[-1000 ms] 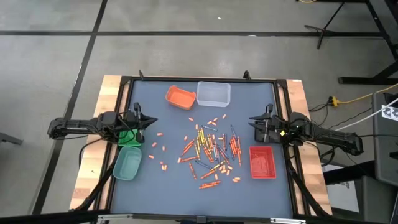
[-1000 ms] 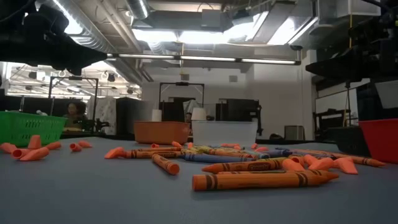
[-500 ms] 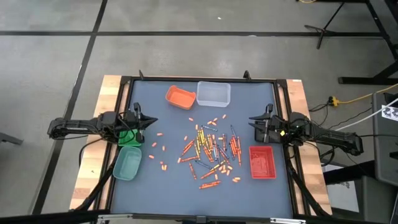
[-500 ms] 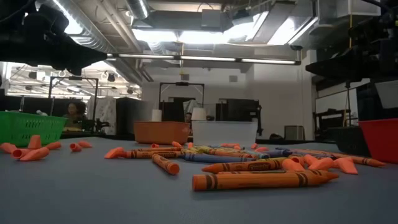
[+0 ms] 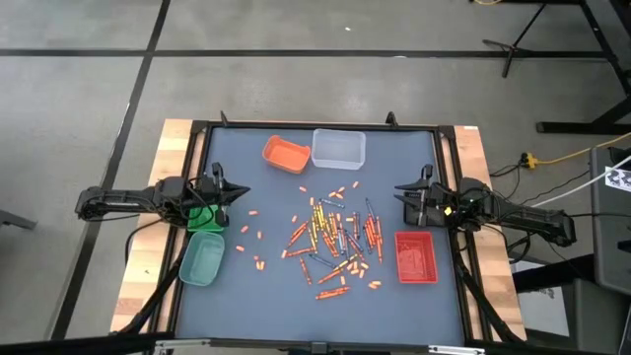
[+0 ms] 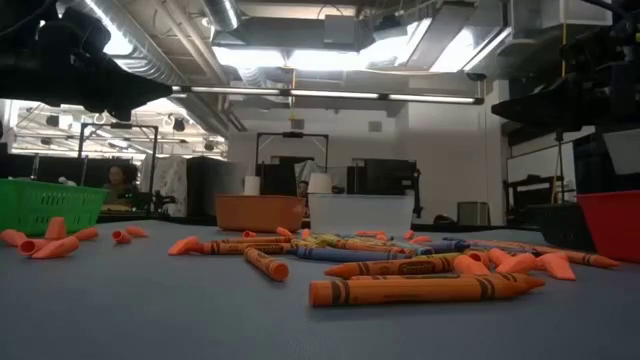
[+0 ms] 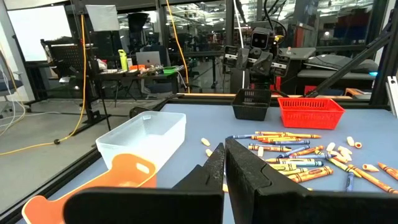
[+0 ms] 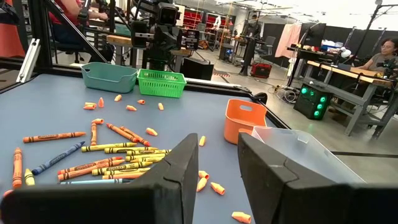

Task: Sort crayons

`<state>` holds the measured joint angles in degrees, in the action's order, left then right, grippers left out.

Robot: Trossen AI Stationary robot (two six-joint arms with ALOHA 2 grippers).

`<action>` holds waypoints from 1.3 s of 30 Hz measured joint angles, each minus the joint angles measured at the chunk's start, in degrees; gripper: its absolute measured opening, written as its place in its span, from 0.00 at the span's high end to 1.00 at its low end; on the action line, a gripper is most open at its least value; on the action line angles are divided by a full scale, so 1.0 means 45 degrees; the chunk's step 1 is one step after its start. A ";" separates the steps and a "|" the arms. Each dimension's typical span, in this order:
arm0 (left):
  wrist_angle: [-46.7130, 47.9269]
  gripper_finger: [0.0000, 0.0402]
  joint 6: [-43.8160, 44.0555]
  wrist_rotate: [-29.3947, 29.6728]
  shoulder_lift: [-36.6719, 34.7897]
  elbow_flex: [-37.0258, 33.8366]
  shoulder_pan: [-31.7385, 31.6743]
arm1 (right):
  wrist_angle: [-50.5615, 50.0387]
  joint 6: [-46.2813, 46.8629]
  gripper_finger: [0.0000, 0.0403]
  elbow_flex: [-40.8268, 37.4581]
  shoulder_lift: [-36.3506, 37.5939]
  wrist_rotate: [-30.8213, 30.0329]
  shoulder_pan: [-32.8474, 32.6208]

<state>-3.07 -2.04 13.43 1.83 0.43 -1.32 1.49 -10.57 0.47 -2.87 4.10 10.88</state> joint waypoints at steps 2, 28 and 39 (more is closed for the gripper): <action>0.0004 1.00 -0.0004 -0.0005 0.0000 0.0000 0.0000 | 0.0001 0.0000 0.72 0.0000 0.0001 0.0000 0.0001; -0.0044 1.00 -0.0010 0.0000 -0.0002 0.0000 0.0000 | 0.1681 0.5043 0.72 -0.0005 -0.0001 0.0005 0.0004; -0.0044 1.00 -0.0010 0.0000 -0.0004 -0.0001 0.0000 | 0.2036 0.6008 0.66 -0.0005 -0.0001 0.0000 0.0004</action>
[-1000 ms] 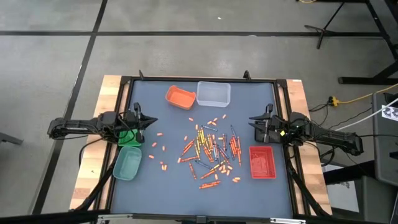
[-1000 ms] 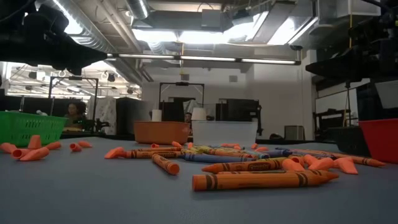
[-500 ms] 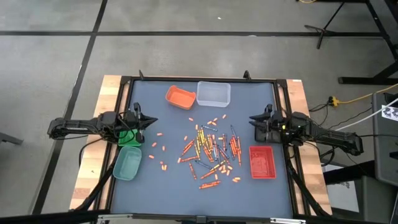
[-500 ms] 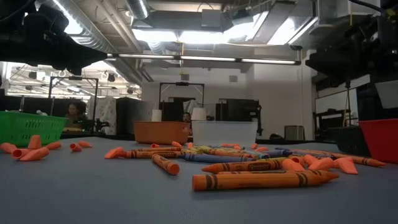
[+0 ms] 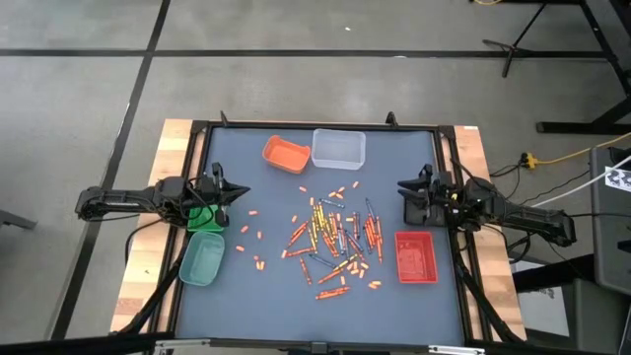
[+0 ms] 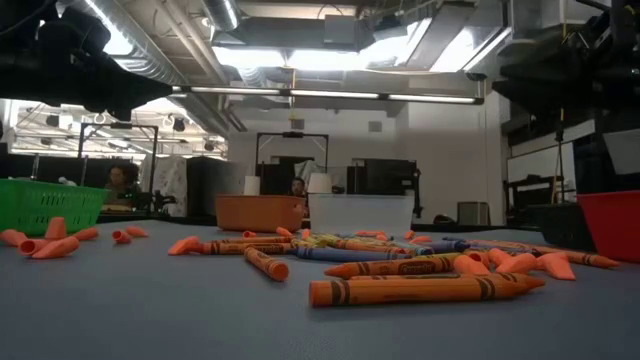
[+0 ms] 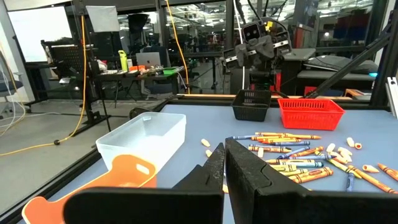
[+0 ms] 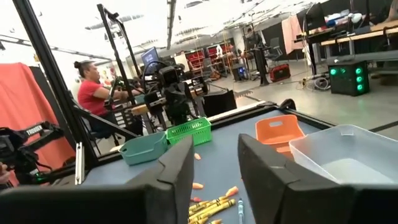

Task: Sort crayons
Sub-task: Put the blue crayon into the transparent bin

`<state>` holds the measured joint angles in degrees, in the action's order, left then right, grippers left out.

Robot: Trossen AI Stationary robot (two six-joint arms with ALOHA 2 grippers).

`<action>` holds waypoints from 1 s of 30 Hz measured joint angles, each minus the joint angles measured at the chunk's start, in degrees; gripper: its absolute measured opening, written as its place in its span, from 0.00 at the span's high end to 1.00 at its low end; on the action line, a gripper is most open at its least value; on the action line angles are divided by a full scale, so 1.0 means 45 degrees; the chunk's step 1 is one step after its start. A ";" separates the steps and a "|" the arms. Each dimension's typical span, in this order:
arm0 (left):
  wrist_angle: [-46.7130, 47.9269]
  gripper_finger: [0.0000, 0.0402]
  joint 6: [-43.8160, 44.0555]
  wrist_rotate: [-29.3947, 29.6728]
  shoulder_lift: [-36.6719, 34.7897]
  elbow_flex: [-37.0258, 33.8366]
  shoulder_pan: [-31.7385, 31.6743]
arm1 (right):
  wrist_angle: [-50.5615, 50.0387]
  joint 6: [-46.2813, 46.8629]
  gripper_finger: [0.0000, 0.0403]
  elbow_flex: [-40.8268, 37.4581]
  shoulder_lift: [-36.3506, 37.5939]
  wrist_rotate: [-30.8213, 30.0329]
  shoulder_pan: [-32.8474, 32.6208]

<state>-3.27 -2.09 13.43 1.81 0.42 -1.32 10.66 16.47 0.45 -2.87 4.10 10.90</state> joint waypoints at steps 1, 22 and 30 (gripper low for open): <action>0.0000 1.00 -0.0001 0.0000 0.0004 -0.0003 0.0004 | 0.0000 0.0003 0.63 0.0000 0.0000 -0.0042 0.0000; 0.0000 1.00 0.0000 0.0000 0.0004 0.0000 0.0001 | 0.1432 -0.0856 0.36 0.3201 -0.3722 -0.0573 -0.0024; 0.0000 1.00 0.0000 -0.0002 0.0002 -0.0002 0.0005 | -0.2379 -0.1089 0.36 0.6548 -0.7883 -0.0573 -0.0024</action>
<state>-3.27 -2.09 13.42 1.81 0.41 -1.30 -0.05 11.57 29.91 -38.35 1.52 10.79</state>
